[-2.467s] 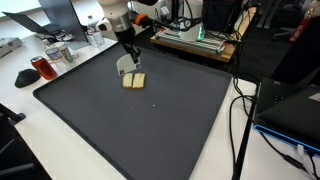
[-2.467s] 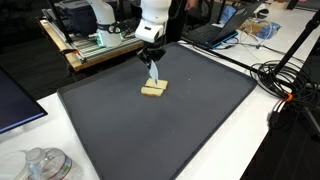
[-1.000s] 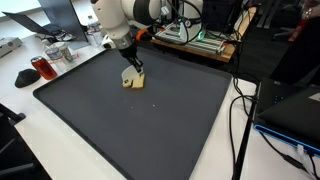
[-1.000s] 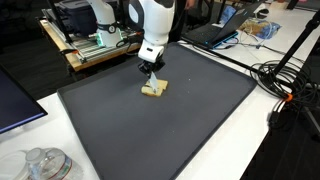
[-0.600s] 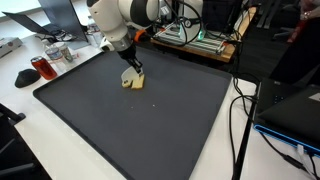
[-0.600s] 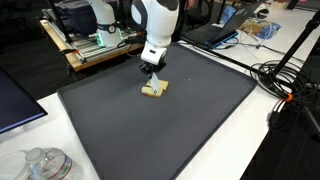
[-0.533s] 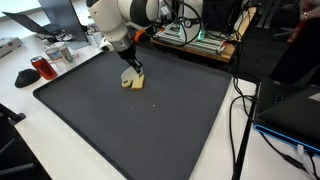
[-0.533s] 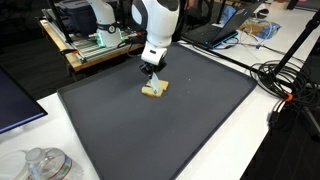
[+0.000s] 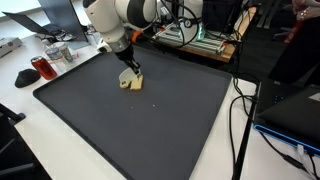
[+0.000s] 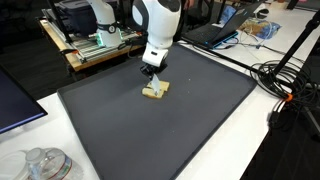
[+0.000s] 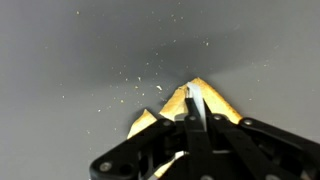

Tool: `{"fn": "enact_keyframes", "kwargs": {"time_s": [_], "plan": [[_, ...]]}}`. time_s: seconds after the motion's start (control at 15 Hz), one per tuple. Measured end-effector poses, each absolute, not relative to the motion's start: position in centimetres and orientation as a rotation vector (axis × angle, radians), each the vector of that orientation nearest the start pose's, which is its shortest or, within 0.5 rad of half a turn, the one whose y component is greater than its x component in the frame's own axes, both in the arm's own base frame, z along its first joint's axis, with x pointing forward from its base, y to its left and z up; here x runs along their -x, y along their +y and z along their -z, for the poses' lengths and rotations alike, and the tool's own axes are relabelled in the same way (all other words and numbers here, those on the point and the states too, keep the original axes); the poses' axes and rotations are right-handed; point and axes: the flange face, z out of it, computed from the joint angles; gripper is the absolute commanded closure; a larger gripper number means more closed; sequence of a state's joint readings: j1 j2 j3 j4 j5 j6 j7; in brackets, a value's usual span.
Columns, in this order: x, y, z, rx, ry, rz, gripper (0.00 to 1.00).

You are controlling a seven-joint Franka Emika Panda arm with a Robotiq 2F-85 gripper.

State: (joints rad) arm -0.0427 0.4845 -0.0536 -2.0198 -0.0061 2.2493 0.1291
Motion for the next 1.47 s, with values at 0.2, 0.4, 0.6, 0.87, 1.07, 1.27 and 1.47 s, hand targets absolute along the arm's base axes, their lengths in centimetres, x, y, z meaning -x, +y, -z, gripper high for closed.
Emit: {"fn": "enact_keyframes", "kwargs": {"time_s": [0.2, 0.4, 0.6, 0.87, 1.07, 1.27, 1.47], "plan": [[-57.7, -6.0, -18.9, 3.127, 0.264, -0.436, 0.99], [-58.1, -6.5, -18.8, 3.119, 0.194, -0.472, 0.99], [-58.2, -6.9, -18.6, 3.107, 0.149, -0.515, 0.99], [-58.3, -7.5, -18.4, 3.088, 0.112, -0.576, 0.99], [-58.4, -7.8, -18.2, 3.076, 0.086, -0.612, 0.99], [-58.3, -7.8, -18.2, 3.073, 0.055, -0.625, 0.99], [-58.3, -7.7, -18.1, 3.081, 0.034, -0.624, 0.99]]}}
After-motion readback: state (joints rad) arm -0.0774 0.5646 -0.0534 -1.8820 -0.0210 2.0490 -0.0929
